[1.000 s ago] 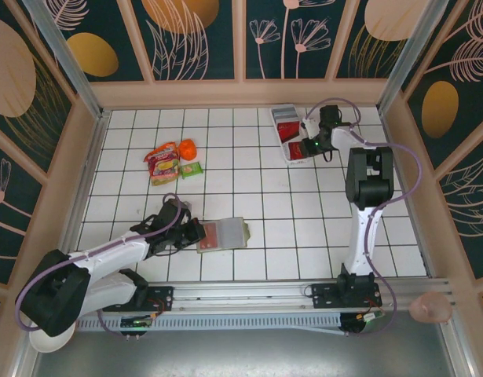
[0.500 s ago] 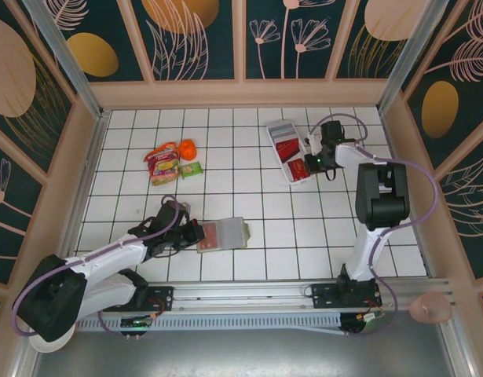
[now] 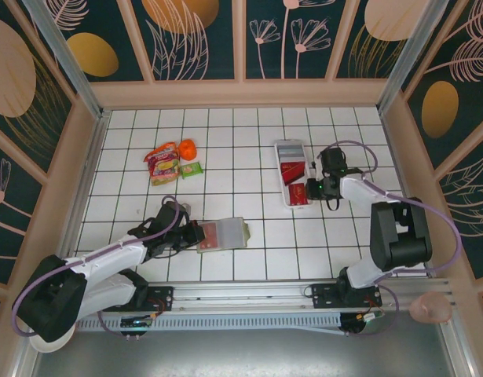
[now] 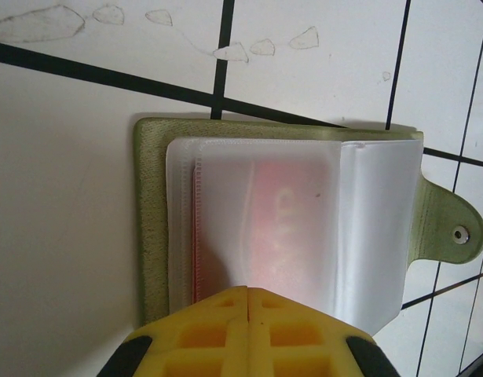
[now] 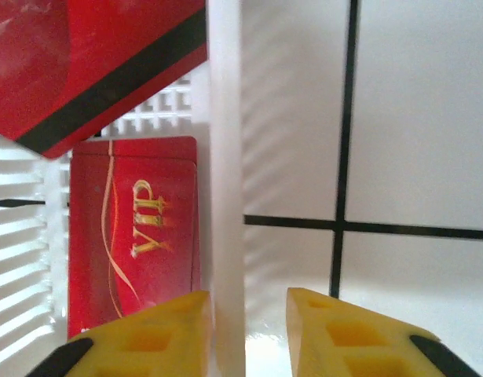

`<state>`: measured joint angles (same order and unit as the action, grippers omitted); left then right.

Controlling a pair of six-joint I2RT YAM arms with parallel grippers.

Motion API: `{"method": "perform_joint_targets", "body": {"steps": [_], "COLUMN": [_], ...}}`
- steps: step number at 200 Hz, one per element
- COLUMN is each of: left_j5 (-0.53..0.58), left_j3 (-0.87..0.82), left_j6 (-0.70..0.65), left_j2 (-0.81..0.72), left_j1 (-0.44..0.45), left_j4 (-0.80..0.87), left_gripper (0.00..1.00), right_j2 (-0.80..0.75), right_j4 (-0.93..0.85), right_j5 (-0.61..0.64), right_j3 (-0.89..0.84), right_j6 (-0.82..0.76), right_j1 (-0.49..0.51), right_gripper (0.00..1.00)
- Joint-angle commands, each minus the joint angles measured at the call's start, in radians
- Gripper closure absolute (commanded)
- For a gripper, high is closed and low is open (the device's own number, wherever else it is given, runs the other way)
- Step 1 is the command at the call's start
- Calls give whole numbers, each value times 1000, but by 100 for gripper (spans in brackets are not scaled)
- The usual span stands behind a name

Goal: Put the credit cards into the card holder
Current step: Move the storage box to the center of the table, then pick up the credit card from the storage box.

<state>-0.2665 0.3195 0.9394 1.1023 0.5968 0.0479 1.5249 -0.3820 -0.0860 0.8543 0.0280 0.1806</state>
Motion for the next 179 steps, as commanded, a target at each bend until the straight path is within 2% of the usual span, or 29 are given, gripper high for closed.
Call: {"method": "perform_joint_targets", "body": {"steps": [1, 19, 38, 65, 83, 105, 117, 136, 179], "left_j5": [-22, -18, -14, -15, -13, -11, -12, -7, -2], "left_j3": [-12, -18, -24, -28, -24, -20, -16, -14, -11], "left_j6": [-22, -18, -11, -12, -17, -21, -23, -28, -26], "left_j2": [4, -5, -16, -22, -19, -9, -4, -1, 10], "left_j1": [4, 4, 3, 4, 5, 4, 5, 4, 4], "left_j4": [-14, -14, -18, -17, -17, -14, -11, -5, -2], "left_gripper": [100, 100, 100, 100, 100, 100, 100, 100, 100], "right_j2": [-54, -89, -124, -124, -58, 90, 158, 251, 289], "right_j4": [-23, -43, -13, 149, 190, 39, -14, -30, -17], "right_j5": [68, 85, 85, -8, -81, -171, -160, -125, -210], "right_j3": [13, 77, 146, 155, 203, 361, 409, 464, 489], "right_j6": [26, 7, -104, -464, -659, -928, -1072, -1171, -1251], "right_j1": [1, 9, 24, 40, 37, 18, 16, 10, 9], "right_gripper": [56, 55, 55, 54, 54, 54, 54, 54, 54]}}
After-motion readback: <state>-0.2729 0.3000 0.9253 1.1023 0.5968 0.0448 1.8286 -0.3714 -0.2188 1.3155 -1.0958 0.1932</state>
